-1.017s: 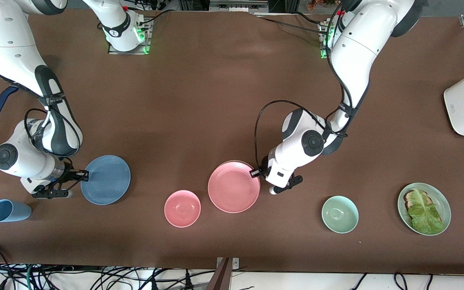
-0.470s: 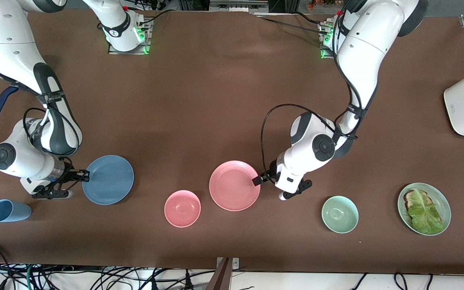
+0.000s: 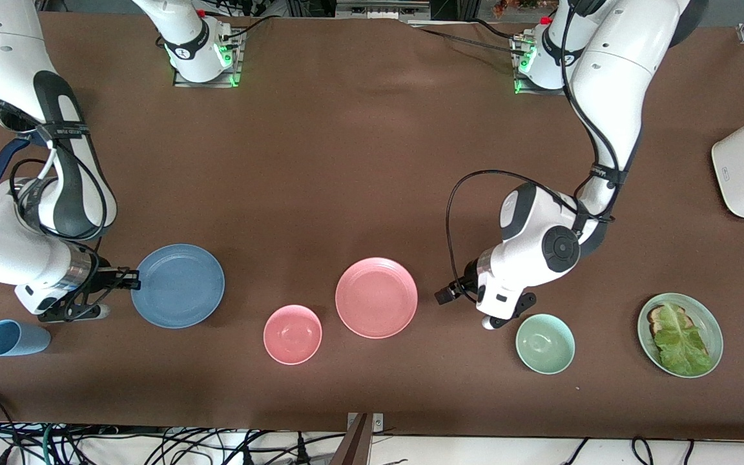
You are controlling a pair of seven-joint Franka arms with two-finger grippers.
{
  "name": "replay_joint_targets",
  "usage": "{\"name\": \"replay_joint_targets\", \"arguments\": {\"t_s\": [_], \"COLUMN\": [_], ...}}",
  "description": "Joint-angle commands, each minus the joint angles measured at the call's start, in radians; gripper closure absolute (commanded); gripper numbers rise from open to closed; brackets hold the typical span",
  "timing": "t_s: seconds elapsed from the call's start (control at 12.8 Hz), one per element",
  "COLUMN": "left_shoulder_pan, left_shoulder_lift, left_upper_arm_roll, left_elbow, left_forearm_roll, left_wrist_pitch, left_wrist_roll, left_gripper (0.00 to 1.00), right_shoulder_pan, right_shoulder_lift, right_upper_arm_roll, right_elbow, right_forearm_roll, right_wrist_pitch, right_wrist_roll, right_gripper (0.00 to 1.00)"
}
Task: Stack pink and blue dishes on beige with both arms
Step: 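Grasp the blue plate rim with the right gripper while the left gripper withdraws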
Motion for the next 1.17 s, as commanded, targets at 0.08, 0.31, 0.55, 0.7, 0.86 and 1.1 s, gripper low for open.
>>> {"name": "replay_joint_targets", "arguments": {"t_s": [0.08,0.31,0.55,0.7,0.86,1.1], "left_shoulder_pan": [0.07,0.145,0.231,0.275,0.324,0.384], "left_shoulder_lift": [-0.077,-0.096,-0.109,-0.134,-0.168,-0.221], "left_upper_arm_roll": [-0.003,-0.002,-0.003,-0.003,-0.005,-0.005], "left_elbow": [-0.047,-0.052,-0.051,-0.051,-0.046,-0.051], "left_forearm_roll": [0.057,0.074,0.11,0.11,0.11,0.111], "left_wrist_pitch": [-0.116,-0.206,-0.304,-0.381,-0.459,-0.535], "left_wrist_roll": [0.056,0.189,0.338,0.433,0.484,0.567], "left_gripper": [0.0,0.0,0.0,0.0,0.0,0.0], "right_shoulder_pan": [-0.004,0.0,0.068,0.147,0.23,0.321], "right_shoulder_lift": [-0.049,-0.054,-0.053,-0.043,-0.034,-0.011], "right_upper_arm_roll": [0.047,0.102,0.135,0.132,0.132,0.133], "right_elbow": [0.023,0.04,0.048,0.051,0.052,0.051], "right_forearm_roll": [0.026,0.026,0.015,0.006,-0.031,-0.046], "right_wrist_pitch": [-0.055,-0.057,-0.055,-0.043,-0.021,0.037], "right_wrist_roll": [-0.007,0.047,0.212,0.329,0.455,0.578], "right_gripper": [1.0,1.0,1.0,1.0,1.0,1.0]}}
